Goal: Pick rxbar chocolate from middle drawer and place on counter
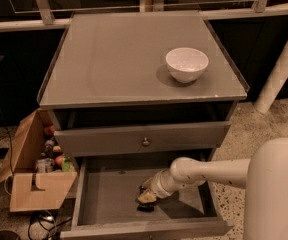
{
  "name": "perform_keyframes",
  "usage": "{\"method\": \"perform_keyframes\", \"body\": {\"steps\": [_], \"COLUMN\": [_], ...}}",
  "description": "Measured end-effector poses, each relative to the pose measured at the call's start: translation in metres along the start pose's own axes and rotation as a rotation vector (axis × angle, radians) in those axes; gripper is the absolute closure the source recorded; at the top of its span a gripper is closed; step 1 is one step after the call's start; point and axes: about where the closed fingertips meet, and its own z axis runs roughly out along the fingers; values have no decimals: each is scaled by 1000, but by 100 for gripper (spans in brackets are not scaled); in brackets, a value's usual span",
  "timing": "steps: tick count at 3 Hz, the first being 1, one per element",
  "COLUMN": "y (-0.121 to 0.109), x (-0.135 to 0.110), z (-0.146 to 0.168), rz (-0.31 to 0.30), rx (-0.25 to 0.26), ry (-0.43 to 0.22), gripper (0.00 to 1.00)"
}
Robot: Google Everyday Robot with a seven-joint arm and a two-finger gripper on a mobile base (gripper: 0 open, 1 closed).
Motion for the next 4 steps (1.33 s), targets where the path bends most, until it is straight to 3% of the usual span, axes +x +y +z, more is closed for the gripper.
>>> {"method": "perform_keyframes", "body": {"steps": [1, 2, 4], "y": [-5, -10, -13], "x": [0, 2, -23], "z": [-24, -46, -117], "rz": [35, 121, 166], "rx": [24, 7, 32], "ry": [-12, -65, -59], "gripper": [100, 100, 100]}}
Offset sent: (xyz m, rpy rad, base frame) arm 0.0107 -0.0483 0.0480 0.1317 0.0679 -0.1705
